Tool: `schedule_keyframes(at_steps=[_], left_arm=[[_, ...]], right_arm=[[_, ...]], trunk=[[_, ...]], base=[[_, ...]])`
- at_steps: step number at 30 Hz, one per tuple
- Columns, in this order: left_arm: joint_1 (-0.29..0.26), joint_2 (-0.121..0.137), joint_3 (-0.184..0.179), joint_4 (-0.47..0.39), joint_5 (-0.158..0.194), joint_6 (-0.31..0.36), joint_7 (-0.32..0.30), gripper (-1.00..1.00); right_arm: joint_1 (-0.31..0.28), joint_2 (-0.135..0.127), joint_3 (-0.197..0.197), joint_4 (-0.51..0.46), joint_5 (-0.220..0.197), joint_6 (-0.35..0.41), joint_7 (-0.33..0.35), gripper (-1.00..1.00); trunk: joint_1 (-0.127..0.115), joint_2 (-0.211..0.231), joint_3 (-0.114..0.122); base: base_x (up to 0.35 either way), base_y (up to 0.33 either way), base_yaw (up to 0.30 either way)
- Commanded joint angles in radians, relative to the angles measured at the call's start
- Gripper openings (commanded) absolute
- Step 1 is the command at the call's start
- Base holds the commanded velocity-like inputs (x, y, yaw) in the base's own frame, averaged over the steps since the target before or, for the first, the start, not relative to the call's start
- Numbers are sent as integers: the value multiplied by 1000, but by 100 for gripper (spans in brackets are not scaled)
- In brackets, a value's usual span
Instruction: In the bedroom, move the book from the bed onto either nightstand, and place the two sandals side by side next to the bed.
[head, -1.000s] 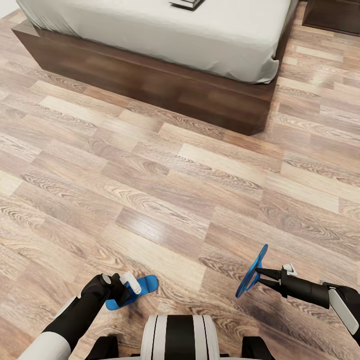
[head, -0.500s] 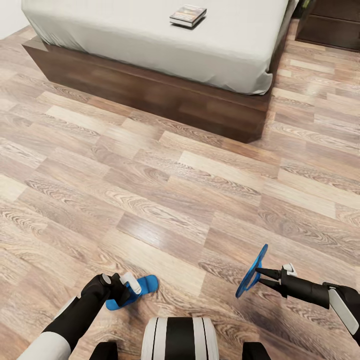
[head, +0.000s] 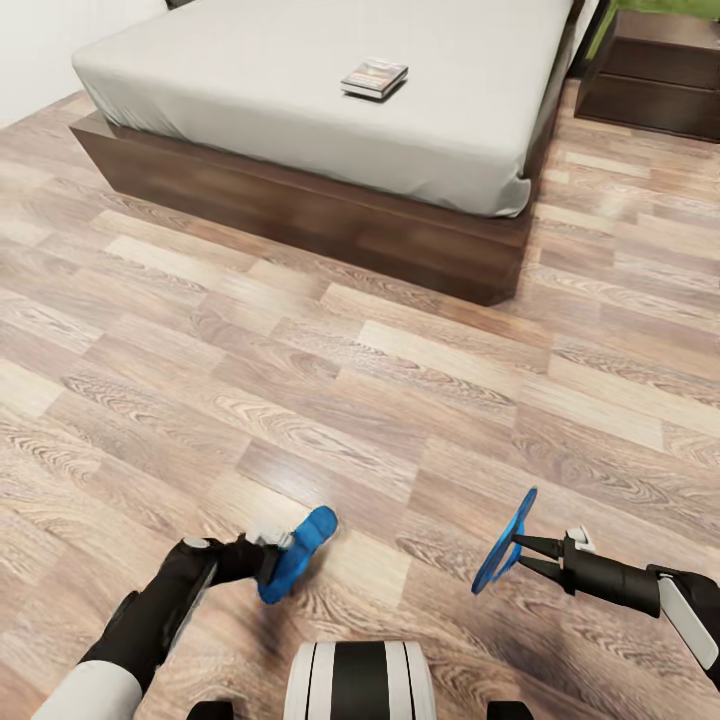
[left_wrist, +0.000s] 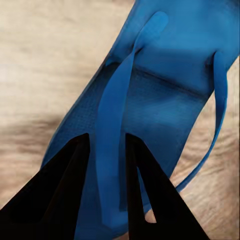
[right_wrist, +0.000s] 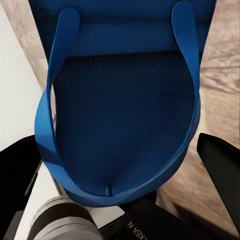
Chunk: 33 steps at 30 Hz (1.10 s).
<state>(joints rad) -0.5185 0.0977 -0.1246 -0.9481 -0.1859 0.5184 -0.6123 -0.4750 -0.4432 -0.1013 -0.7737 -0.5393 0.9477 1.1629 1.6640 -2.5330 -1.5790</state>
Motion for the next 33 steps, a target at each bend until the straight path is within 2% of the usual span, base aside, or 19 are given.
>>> schedule_keyframes(at_steps=[1, 2, 5, 7, 9, 12, 13, 14, 15, 16, 18, 22, 25, 29, 33], left_arm=[[0, 8, 24, -5, 34, 1, -11, -100], [0, 27, 61, -8, 93, -4, -36, -100], [1, 76, 125, -9, 182, -20, -123, -100], [4, 96, 175, -8, 216, -35, -188, -100], [9, 108, 223, -7, 232, -48, -229, -100], [13, 112, 242, -4, 238, -53, -244, -100], [14, 113, 245, -3, 240, -54, -247, -100], [15, 113, 247, -2, 242, -55, -250, -100], [15, 113, 247, -2, 243, -54, -251, -100], [15, 113, 248, -2, 243, -54, -254, -100], [16, 113, 249, -1, 246, -53, -257, -100], [17, 106, 248, 11, 248, -52, -258, -100], [17, 87, 249, 16, 248, -53, -258, -100], [17, 84, 250, 18, 248, -51, -259, -100], [17, 82, 249, 18, 249, -51, -259, -100]], right_arm=[[0, 0, -1, 0, 1, 3, 1, -100], [0, 0, -1, 0, 1, 3, 1, -100], [0, -3, -1, 4, 2, 3, 0, -100], [0, -6, 2, 8, 3, 2, -1, -100], [0, -7, 7, 14, 6, -1, -4, -100], [3, -8, 9, 44, 41, -10, -6, -100], [4, -9, 9, 80, 67, -45, -6, -100], [5, -10, 9, 128, 88, -118, -4, -100], [5, -10, 9, 145, 92, -148, -3, -100], [5, -10, 9, 196, 102, -233, -2, -100], [6, -11, 9, 264, 118, -331, -4, -100], [6, -10, 9, 299, 164, -390, -7, -100], [7, -9, 9, 310, 190, -509, 3, -100], [7, -9, 8, 311, 195, -548, 7, -100], [7, -10, 2, 304, 193, -551, 7, -100]], trunk=[[-1, 0, 3], [-1, 0, 7], [-2, 1, 19], [-3, 1, 27], [-4, 2, 34], [-5, 3, 46], [-6, 3, 50], [-6, 3, 54], [-7, 3, 57], [-7, 4, 61], [-8, 4, 69], [-10, 5, 85], [-11, 6, 96], [-13, 7, 112], [-15, 8, 127]], base=[[0, 0, 0], [0, 0, 0], [0, 0, 0], [0, 0, 0], [0, 0, 0], [0, 0, 0], [0, 0, 0], [0, 0, 0], [0, 0, 0], [0, 0, 0], [0, 0, 0], [0, 0, 0], [0, 0, 0], [0, 0, 0], [0, 0, 0]])
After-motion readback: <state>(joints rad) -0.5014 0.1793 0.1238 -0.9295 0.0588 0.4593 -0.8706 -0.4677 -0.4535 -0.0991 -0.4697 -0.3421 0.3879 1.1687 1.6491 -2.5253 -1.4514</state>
